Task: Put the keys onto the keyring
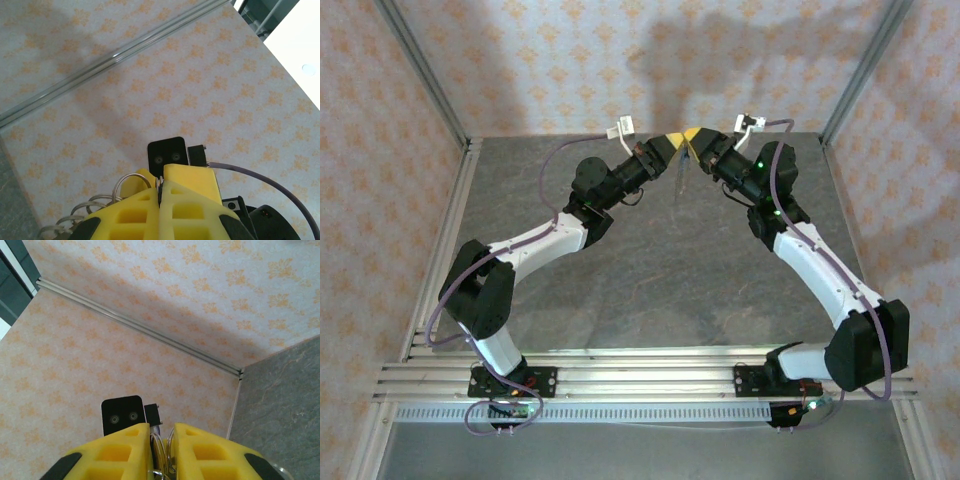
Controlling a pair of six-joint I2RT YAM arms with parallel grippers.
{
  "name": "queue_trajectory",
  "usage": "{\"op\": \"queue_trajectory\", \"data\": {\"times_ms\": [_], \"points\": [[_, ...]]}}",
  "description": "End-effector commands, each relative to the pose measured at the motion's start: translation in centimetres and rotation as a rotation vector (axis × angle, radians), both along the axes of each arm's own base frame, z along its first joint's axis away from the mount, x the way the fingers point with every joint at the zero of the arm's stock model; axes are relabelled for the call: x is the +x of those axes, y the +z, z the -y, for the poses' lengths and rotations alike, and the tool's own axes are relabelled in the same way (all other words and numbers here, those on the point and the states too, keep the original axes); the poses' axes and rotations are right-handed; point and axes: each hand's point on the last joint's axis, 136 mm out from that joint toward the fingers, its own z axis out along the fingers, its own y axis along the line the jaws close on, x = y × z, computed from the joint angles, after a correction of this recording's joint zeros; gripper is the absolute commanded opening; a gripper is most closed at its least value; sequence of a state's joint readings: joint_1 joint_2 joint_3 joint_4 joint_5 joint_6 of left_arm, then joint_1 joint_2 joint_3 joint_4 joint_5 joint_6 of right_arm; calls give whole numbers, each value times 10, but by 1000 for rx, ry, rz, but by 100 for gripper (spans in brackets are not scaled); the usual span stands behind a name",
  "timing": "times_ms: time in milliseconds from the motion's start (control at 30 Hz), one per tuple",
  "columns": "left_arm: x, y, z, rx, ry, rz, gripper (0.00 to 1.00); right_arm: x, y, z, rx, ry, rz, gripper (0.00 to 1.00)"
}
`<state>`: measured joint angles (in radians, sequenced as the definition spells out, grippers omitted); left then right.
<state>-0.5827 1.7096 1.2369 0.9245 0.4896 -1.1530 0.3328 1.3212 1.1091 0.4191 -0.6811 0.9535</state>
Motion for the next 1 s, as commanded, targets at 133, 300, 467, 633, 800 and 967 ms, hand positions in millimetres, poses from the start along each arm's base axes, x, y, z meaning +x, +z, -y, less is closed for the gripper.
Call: {"op": "queue_trajectory", "data": {"times_ms": [133,300,467,633,800,967], "points": [[-13,36,-6,-59,-1,100,0,-14,12,-10,-14,55,60,11],[-13,37,-7,-57,0,100,0,-14,7,-9,-26,43,52,0],[-14,38,-7,-53,2,103,0,-12,2,-5,-46,22,47,0],[-12,34,-6,-30,8,90,0,-9,-1,-2,-52,16,48,0],[-13,35,-5,-22,1,89,0,-6,-2,3,-46,13,54,0],[-12,34,-6,-11,12,84,13,-4,-2,8,-27,23,63,0]]}}
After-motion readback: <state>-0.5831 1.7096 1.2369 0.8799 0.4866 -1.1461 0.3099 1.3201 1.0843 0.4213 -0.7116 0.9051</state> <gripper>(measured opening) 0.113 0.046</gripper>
